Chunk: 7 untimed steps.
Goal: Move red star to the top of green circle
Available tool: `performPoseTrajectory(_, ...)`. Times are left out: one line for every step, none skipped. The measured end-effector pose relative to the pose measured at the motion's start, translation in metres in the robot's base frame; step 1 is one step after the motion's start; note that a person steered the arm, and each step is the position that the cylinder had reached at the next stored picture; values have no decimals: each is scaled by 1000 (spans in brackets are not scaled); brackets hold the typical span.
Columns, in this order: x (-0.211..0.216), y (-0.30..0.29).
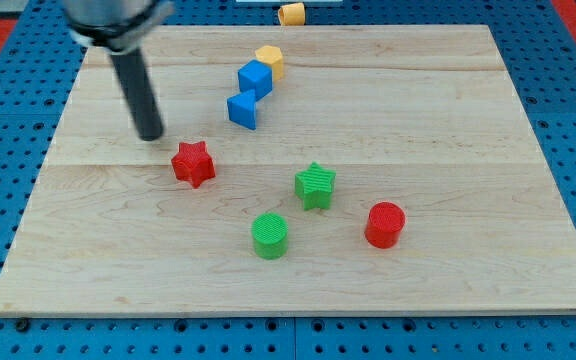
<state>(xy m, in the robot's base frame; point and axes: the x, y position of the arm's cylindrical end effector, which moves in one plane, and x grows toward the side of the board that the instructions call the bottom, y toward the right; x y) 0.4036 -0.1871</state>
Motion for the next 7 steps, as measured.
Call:
performPoseTrajectory(74, 61)
performPoseTrajectory(86, 119)
performPoseTrajectory(52, 59)
performPoseTrajectory(37, 39)
performPoseTrajectory(0, 35)
performPoseTrajectory(3, 59)
performPoseTrajectory(67, 123)
